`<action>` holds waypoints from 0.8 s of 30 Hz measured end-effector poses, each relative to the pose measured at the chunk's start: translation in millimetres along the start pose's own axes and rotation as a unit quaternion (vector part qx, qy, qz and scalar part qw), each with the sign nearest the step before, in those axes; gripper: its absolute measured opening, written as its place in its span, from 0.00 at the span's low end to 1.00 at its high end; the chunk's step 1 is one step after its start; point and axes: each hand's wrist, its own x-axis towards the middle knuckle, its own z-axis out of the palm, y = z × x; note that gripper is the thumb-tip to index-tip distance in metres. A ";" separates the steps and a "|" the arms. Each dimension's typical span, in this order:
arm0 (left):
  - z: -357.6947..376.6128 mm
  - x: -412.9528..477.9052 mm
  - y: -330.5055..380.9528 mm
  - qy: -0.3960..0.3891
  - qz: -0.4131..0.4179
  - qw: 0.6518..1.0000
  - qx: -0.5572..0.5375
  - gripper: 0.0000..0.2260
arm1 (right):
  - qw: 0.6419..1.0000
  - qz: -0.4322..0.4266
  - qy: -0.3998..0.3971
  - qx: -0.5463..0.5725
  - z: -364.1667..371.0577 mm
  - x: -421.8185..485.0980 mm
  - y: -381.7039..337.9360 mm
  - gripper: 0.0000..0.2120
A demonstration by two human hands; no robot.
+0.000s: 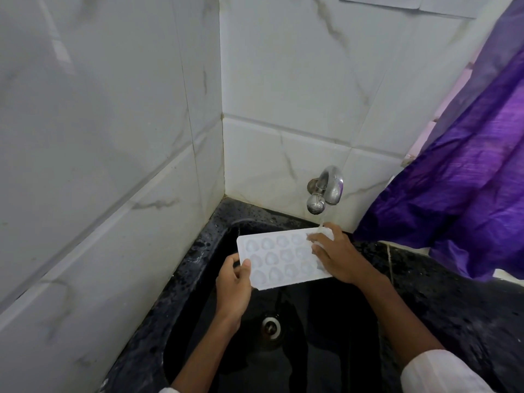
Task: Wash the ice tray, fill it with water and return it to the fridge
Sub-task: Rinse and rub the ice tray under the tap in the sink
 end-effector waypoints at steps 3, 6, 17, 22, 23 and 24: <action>-0.4 0.8 2.4 0.002 0.006 1.000 0.000 0.04 | 1.000 -0.010 0.011 0.005 3.8 -0.3 0.6 0.17; -2.0 1.4 4.3 -0.001 0.010 1.000 0.002 0.05 | 1.000 -0.014 0.014 0.015 5.5 0.5 5.3 0.16; -1.5 7.2 3.1 0.001 0.007 1.000 0.006 0.04 | 1.000 -0.004 0.004 0.022 6.3 0.1 5.5 0.15; 1.6 11.3 -0.3 0.014 -0.015 1.000 -0.008 0.05 | 0.990 0.032 0.050 0.127 -3.5 -1.4 -3.4 0.16; 2.4 12.6 -0.7 0.016 -0.021 1.000 -0.012 0.05 | 0.987 0.038 0.063 0.142 -4.1 -1.8 -3.4 0.16; 3.4 14.1 -1.1 0.017 -0.026 0.999 -0.015 0.04 | 0.985 0.037 0.072 0.151 -4.0 -1.8 -2.8 0.15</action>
